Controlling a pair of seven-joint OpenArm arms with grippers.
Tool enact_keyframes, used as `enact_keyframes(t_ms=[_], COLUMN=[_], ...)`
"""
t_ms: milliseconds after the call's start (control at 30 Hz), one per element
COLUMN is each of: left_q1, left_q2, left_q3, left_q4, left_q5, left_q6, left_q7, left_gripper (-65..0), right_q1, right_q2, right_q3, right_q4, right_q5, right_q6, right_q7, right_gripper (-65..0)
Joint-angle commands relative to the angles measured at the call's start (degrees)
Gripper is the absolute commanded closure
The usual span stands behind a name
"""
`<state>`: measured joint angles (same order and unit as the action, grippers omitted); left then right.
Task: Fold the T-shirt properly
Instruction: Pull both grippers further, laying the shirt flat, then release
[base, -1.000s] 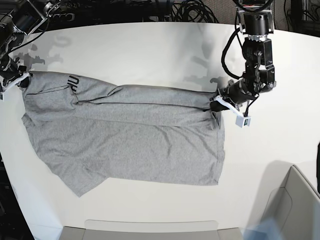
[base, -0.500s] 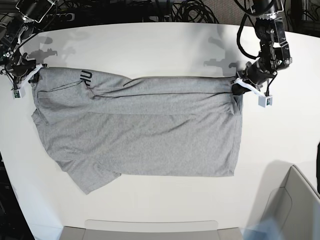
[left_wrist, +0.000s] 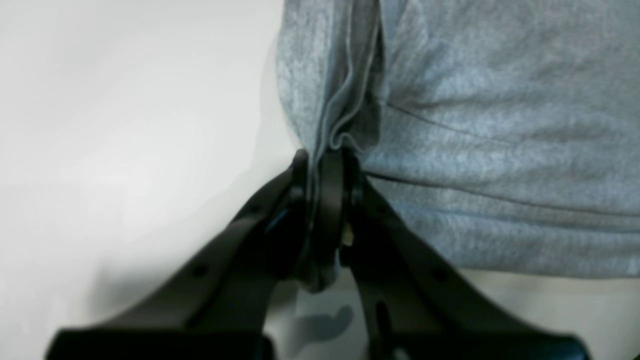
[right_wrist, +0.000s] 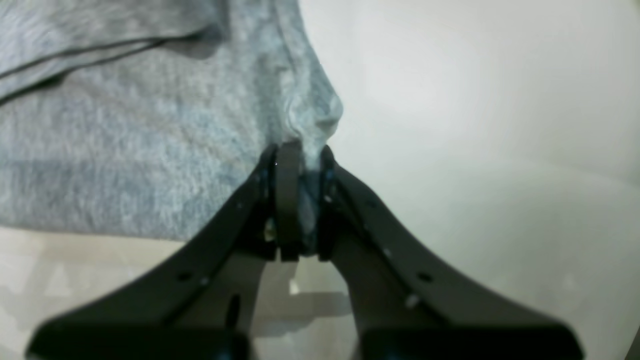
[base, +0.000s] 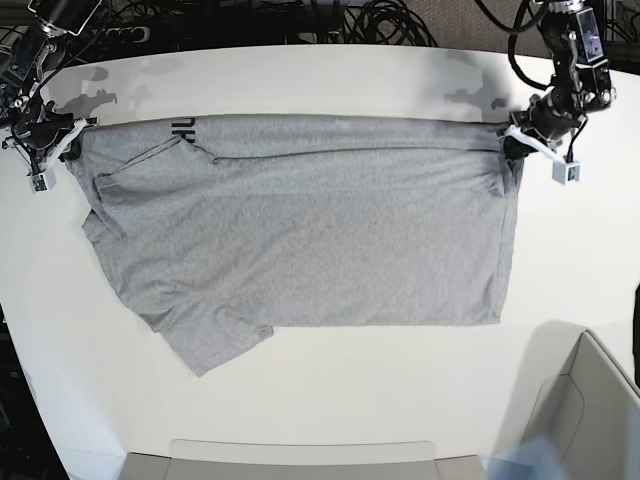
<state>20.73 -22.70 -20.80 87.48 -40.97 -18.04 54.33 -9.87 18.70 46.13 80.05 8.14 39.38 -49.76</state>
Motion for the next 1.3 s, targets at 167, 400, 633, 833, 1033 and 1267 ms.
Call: enact_keyframes(t_ms=[167,400,633,833,1033,1267], left_q1=[5.6,8.3,8.1,8.4,8.0,7.3], left_q2=[-0.9,-0.9,-1.1,-1.1,-1.1,-1.2], left_q3=[-2.5,-2.6,-2.6,-4.7,-9.8,-10.3], left_q4=[3.7,3.6,4.3,10.6,12.3,12.7], left_q5=[4.4,4.4,4.6,4.6,4.6,4.7], left_q6=[2.3,2.3,2.4,2.5,2.4,2.4], left_q7=[2.7,2.2,2.8,3.0,8.8,9.0], left_gripper=[0.0,0.0,-13.4,-19.6,-19.6,-19.6], right_q1=[-4.9,-7.1,-6.8,-6.4,-6.6,-7.0], right_q2=[0.6,0.7,0.4,0.7,0.7,0.4], right_q3=[0.2,0.5,0.5,0.7,0.9,4.0], right_q4=[1.9,2.2,2.2,3.9,10.3,15.3], right_q5=[-4.2,-4.1,-4.1,-4.1,-4.1,-4.4], right_q6=[0.6,0.6,0.6,0.6,0.6,0.6], right_q7=[-4.6,-4.5,-4.5,-4.5,-8.5,-9.6], right_gripper=[0.0,0.0,0.0,-12.7,-12.6,-12.7])
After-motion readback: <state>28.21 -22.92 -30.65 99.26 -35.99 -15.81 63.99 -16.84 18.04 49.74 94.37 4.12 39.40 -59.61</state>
